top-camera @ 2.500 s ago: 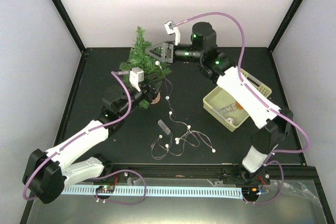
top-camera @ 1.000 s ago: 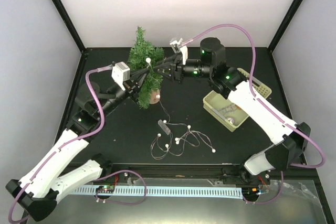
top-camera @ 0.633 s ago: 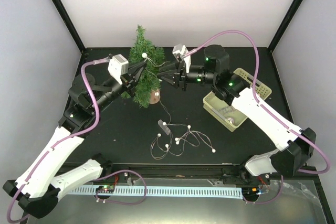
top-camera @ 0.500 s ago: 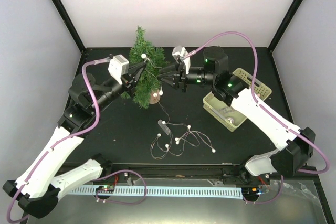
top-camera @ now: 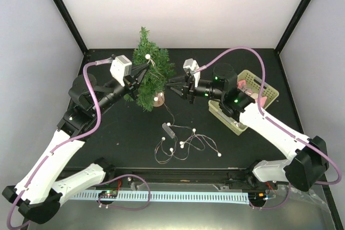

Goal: Decorate the small christmas tree
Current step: Wrap the decoration item around the Christmas tree.

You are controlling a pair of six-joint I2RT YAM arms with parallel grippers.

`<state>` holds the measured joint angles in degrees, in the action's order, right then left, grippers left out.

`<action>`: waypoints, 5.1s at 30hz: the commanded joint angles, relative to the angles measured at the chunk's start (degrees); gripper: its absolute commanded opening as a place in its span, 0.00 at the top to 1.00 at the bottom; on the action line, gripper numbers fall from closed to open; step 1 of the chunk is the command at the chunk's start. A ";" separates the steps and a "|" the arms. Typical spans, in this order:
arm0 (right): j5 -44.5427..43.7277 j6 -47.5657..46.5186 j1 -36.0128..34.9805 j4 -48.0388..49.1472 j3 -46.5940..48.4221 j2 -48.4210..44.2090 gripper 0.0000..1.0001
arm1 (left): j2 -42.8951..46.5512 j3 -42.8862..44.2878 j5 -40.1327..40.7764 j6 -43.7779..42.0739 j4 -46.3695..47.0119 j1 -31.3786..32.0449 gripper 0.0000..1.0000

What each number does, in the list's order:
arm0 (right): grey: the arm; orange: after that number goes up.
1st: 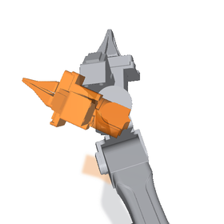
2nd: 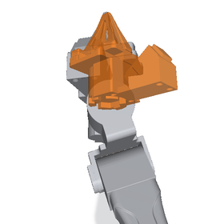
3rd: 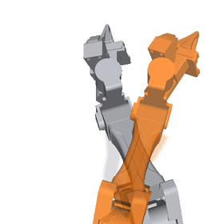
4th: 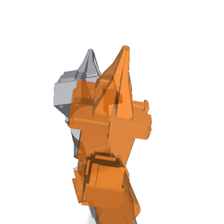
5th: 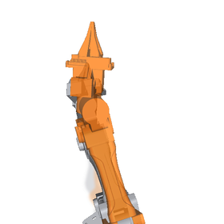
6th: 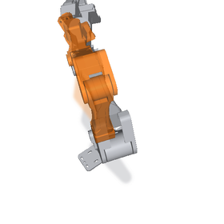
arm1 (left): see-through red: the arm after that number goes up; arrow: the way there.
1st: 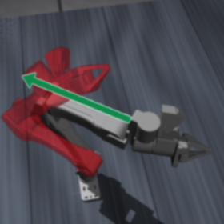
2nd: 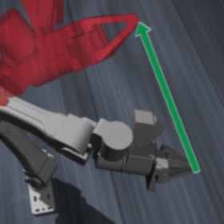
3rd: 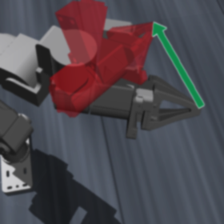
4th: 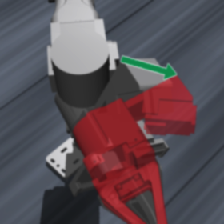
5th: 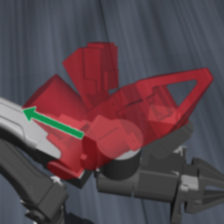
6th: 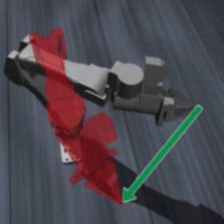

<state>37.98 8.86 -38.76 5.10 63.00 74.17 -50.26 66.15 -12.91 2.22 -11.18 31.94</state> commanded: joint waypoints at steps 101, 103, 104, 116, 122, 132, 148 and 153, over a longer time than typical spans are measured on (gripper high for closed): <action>-18.98 15.66 1.09 -25.47 65.93 41.47 0.99 | -21.90 15.86 -7.43 23.25 -3.91 -22.87 0.98; -18.88 15.65 1.09 -26.13 65.37 41.35 0.99 | -21.75 15.71 -7.79 23.65 -4.78 -23.21 0.99; -19.05 15.77 1.10 -26.31 64.96 41.11 0.99 | -21.66 15.69 -7.95 23.83 -5.26 -23.36 0.98; -17.31 14.60 1.10 -25.44 58.75 36.59 0.98 | -18.95 12.97 -15.87 25.68 -6.04 -24.01 0.98; -16.59 14.26 1.12 -24.96 57.35 34.79 0.96 | -17.07 11.79 -17.33 26.68 -5.57 -24.02 0.98; -14.38 12.98 1.07 -25.80 53.72 31.66 0.70 | -14.50 8.05 -18.80 28.69 -4.06 -23.99 0.98; -12.07 -7.50 -0.24 6.77 0.60 5.53 0.47 | -13.82 6.33 -19.23 30.39 -1.60 -24.12 0.98; -11.09 -9.41 -3.80 29.30 -16.98 5.77 0.50 | -12.66 4.07 -19.46 31.67 0.96 -24.06 0.98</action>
<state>25.04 4.03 -39.81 12.34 54.87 78.87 -64.97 71.46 -31.20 32.16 -13.74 8.25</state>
